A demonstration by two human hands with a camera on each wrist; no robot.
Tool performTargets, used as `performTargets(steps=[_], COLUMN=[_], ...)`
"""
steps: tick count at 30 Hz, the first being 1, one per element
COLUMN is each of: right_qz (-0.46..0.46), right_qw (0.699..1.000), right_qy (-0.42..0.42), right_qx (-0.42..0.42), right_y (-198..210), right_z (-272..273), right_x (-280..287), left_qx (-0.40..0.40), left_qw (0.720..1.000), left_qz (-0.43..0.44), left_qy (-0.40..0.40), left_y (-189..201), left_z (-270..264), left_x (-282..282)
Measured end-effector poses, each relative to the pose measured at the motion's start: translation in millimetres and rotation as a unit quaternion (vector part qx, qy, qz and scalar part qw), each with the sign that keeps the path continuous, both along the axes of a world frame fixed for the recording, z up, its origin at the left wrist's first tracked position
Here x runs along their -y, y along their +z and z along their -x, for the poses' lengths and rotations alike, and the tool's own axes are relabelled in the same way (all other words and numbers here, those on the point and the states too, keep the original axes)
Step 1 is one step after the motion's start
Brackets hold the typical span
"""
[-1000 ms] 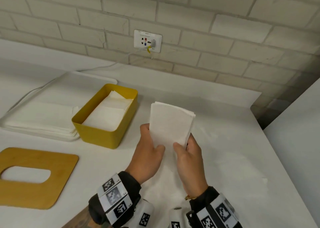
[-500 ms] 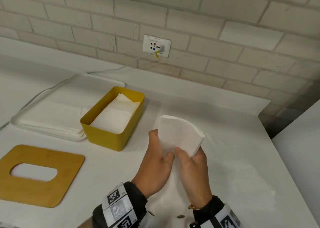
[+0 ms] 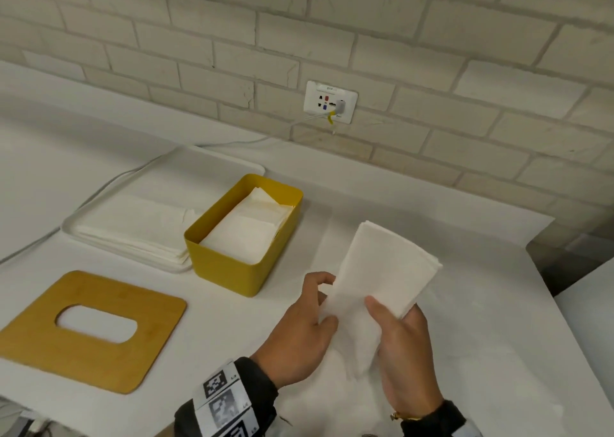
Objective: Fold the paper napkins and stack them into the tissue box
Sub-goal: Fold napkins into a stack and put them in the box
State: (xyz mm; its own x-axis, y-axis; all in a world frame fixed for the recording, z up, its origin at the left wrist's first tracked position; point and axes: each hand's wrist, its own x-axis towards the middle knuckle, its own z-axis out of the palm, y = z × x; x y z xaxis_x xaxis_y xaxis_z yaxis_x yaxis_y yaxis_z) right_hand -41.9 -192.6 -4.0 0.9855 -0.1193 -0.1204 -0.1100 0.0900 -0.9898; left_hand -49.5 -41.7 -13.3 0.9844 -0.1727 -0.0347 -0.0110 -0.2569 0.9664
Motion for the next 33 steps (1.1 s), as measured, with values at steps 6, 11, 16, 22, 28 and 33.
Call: performTargets(steps=[6,11,16,22,28,33], right_qz=[-0.098,-0.02,0.037,0.245,0.447,0.576], right_qw=[0.995,0.995,0.983,0.946,0.86,0.777], right_qy=[0.025,0.072,0.127,0.156,0.21,0.218], right_qx=[0.013,0.067,0.127,0.141,0.126,0.129], right_y=[31,59,88,67,38,30], right_z=[-26,-80,-140,-207,-221,-218], right_x=[-3,-19,-67,-120,-131,-140], left_qx=[0.048,0.097,0.126,0.079,0.052,0.004], left_qw=[0.992,0.975,0.942,0.923,0.917,0.895], left_qz=[-0.088,-0.096,-0.087,-0.149,-0.28,-0.395], left_qy=[0.074,0.177,0.298,0.347,0.278,0.206], left_y=[18,46,63,50,31,28], left_z=[-4,-17,-36,-54,-63,-74], left_x=[-46,-99,-142,-159,-158,-156])
